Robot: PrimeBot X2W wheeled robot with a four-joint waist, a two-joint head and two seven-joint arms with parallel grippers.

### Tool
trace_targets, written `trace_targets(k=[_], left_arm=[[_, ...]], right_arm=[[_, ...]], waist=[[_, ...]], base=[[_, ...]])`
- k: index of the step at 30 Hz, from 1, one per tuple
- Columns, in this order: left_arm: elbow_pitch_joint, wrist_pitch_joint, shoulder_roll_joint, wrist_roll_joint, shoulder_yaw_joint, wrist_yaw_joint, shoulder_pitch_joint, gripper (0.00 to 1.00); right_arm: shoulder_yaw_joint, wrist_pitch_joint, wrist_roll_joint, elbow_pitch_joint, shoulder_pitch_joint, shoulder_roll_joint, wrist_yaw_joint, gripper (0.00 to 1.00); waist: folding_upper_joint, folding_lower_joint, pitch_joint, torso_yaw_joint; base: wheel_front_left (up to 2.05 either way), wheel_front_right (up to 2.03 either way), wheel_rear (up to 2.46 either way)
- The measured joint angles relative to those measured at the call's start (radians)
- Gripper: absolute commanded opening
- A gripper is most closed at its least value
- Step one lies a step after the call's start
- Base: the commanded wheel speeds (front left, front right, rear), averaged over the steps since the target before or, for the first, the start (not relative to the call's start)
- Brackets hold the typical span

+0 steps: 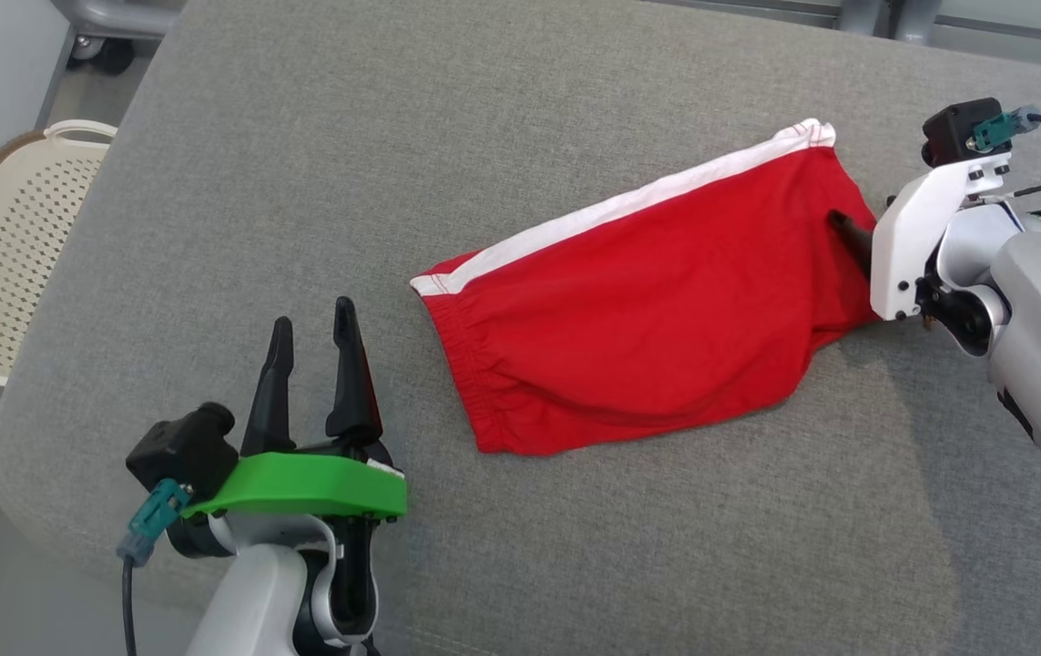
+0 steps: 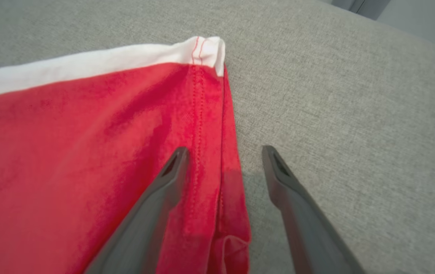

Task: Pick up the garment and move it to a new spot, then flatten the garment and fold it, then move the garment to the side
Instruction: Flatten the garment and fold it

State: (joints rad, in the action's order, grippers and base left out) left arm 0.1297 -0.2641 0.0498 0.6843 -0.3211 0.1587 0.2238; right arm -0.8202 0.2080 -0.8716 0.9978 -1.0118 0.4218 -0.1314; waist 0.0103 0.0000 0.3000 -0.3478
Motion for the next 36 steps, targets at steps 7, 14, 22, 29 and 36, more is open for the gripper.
trace_targets(k=[7, 14, 22, 29, 36], left_arm=[[-0.027, 0.000, 0.000, -0.021, 0.011, 0.001, -0.012, 1.00], [-0.038, 0.000, 0.000, -0.039, 0.020, 0.001, -0.013, 1.00], [-0.039, 0.000, 0.000, -0.072, 0.037, 0.001, -0.030, 1.00], [-0.031, 0.000, 0.001, -0.089, 0.057, -0.002, -0.059, 1.00], [-0.038, 0.008, 0.026, -0.090, 0.065, 0.003, -0.111, 1.00]], right_arm=[[-0.024, 0.054, -0.028, 0.030, 0.001, -0.002, 0.000, 0.83], [-0.049, 0.058, -0.036, 0.040, 0.001, -0.023, 0.000, 0.00], [-0.062, -0.028, -0.061, 0.029, 0.018, -0.037, 0.000, 0.00], [-0.050, -0.126, -0.128, -0.023, 0.108, -0.032, 0.000, 0.00], [-0.019, -0.236, -0.202, -0.084, 0.232, -0.006, 0.000, 0.00]], waist=[[0.0000, 0.0000, -0.003, -0.015], [0.0000, 0.0000, -0.006, -0.007], [0.0000, 0.0000, -0.024, 0.017], [0.0000, 0.0000, -0.070, 0.053], [0.0000, 0.0000, -0.127, 0.110]], base=[[0.00, 0.00, 0.00], [0.00, 0.00, 0.00], [0.00, 0.00, 0.00], [0.00, 0.00, 0.00], [0.00, 0.00, 0.00]])
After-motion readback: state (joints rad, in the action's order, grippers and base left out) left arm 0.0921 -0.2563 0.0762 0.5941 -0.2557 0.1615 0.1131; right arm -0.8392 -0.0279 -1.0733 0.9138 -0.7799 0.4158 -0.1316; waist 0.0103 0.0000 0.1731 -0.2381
